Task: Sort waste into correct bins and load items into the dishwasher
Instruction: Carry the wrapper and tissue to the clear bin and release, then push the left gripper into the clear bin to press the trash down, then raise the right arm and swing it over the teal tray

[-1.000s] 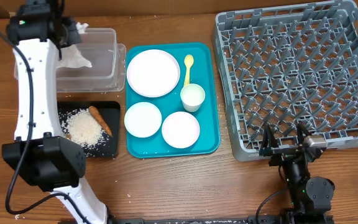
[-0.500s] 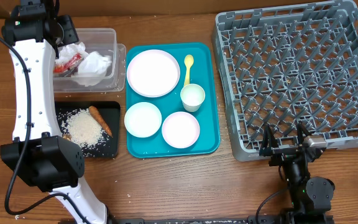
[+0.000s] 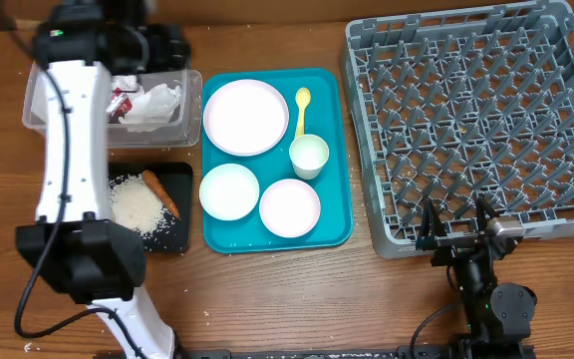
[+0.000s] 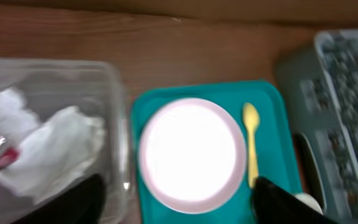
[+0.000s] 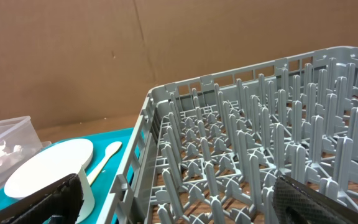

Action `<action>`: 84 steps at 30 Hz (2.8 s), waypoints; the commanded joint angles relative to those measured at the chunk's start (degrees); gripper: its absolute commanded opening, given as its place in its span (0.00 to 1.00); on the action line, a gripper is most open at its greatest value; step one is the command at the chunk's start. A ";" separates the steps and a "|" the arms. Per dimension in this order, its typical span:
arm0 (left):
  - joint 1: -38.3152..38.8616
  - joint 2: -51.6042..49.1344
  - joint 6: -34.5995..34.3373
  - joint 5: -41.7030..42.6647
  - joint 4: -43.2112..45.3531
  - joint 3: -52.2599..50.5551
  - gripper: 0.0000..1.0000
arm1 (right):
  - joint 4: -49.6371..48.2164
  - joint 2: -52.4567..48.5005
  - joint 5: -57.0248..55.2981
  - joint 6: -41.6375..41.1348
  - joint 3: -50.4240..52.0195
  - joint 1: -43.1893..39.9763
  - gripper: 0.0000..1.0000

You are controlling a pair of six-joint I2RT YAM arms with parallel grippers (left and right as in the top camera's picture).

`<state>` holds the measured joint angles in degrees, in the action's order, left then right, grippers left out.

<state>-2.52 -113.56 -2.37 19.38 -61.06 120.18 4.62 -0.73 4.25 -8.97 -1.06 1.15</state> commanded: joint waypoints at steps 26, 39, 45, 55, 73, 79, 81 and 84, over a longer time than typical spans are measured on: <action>5.90 1.05 -20.11 -28.20 -3.50 0.68 1.00 | -0.24 0.57 0.13 0.04 0.59 -0.26 1.00; 1.42 1.05 -19.96 -25.73 -6.38 0.68 1.00 | -0.20 0.57 -0.94 0.04 0.59 -0.26 1.00; -0.11 1.05 -19.93 -26.38 -4.04 0.68 1.00 | -0.22 0.57 -0.94 0.04 0.59 -0.26 1.00; -5.84 1.05 -25.55 -25.11 -1.42 0.68 1.00 | -12.92 0.57 18.08 -13.09 0.59 -0.15 1.00; -6.08 1.05 -30.01 -25.09 9.35 0.68 1.00 | -48.41 0.57 6.19 -29.88 0.20 -0.15 1.00; -6.08 1.05 -30.01 -25.09 8.48 0.68 1.00 | -47.39 -0.63 -0.68 -20.98 -5.60 -0.15 1.00; -6.08 1.05 -30.01 -25.09 8.48 0.68 1.00 | -46.97 -2.16 -0.68 -16.98 -8.48 -0.15 1.00; -6.08 1.05 -30.01 -25.09 8.48 0.68 1.00 | -43.23 -5.99 -0.79 -13.53 -14.88 -0.15 1.00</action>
<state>-8.73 -113.56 -31.44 -6.02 -52.56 120.18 -40.42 -3.31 5.69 -29.21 -9.02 1.15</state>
